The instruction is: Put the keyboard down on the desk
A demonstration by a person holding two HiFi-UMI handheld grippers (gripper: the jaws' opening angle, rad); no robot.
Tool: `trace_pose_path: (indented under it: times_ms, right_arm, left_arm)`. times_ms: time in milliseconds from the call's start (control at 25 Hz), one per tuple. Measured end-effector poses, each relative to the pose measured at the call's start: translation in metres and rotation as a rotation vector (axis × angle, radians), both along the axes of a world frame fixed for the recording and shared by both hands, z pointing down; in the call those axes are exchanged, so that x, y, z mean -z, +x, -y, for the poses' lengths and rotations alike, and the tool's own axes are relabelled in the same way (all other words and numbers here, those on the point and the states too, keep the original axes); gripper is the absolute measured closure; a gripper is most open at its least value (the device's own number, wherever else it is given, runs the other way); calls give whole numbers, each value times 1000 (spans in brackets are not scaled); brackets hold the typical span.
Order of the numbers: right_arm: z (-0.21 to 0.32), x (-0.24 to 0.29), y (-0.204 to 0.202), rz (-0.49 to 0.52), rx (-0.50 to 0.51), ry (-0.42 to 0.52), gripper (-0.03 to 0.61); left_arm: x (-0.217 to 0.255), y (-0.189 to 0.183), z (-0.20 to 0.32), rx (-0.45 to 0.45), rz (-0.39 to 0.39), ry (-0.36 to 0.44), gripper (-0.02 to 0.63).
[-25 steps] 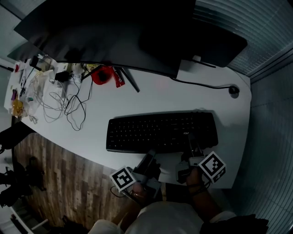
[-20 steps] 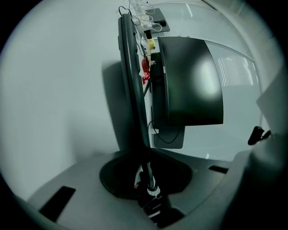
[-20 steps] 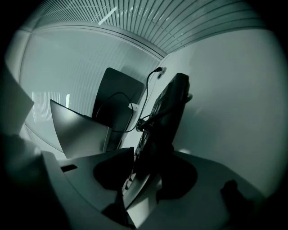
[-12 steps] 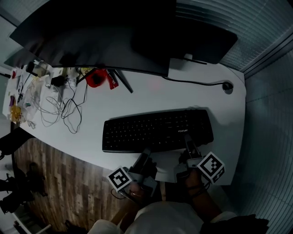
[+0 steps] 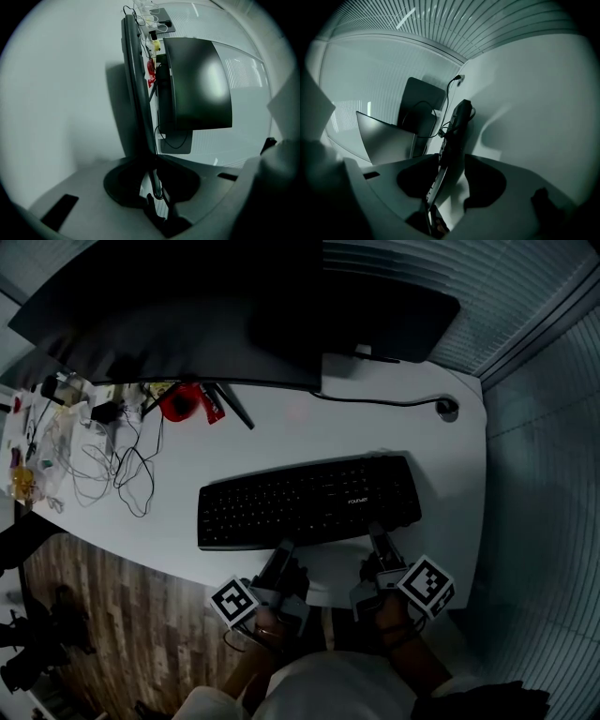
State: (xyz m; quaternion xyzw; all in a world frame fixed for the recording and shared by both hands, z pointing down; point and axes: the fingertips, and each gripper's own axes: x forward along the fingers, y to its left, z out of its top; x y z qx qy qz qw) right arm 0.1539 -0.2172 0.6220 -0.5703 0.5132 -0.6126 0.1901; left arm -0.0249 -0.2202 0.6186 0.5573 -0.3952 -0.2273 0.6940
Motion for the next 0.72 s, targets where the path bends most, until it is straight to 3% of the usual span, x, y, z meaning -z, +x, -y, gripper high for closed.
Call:
trace_pose_path:
  times_ms: [400,720]
  right_arm:
    - [-22,16,18,-145,113,-20,431]
    - [-10,60,31,-280,127,73,508]
  left_arm:
    - [-10,0,-1,-14,1,-12,525]
    - [-15,-3,-6,-27,25,-39,525]
